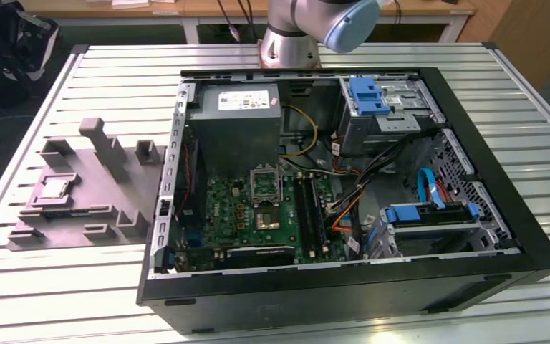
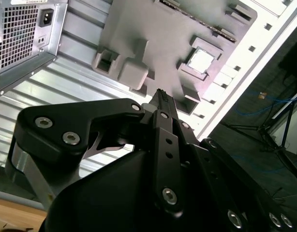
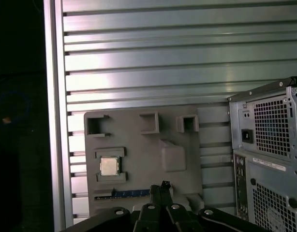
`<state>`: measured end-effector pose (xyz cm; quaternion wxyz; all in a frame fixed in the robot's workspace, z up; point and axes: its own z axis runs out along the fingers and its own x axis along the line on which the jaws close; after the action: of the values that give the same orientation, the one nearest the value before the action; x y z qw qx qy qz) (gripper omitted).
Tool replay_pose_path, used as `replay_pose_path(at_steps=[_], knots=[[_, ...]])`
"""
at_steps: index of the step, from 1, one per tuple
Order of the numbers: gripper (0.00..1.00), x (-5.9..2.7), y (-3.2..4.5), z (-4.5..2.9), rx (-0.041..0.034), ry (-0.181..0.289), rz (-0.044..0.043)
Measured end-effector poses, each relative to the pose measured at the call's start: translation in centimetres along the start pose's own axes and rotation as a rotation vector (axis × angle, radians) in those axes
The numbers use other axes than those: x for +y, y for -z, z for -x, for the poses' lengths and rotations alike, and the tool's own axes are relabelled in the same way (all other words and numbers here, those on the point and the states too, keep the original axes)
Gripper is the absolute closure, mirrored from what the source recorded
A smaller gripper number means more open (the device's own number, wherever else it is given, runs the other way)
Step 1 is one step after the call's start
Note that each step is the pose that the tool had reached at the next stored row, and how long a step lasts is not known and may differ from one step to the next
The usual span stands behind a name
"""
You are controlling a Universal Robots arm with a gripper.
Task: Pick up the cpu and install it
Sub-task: 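Reach for the cpu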
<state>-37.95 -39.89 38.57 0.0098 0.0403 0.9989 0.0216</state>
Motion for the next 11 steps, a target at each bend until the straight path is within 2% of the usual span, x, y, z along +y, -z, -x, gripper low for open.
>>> replay_pose_path(at_steps=[6, 11], knots=[[0.89, -0.1, -0.03, -1.51, -0.0001, 0.0, 0.0], [0.89, -0.12, -0.03, -1.71, 0.0, 0.0, 0.0]])
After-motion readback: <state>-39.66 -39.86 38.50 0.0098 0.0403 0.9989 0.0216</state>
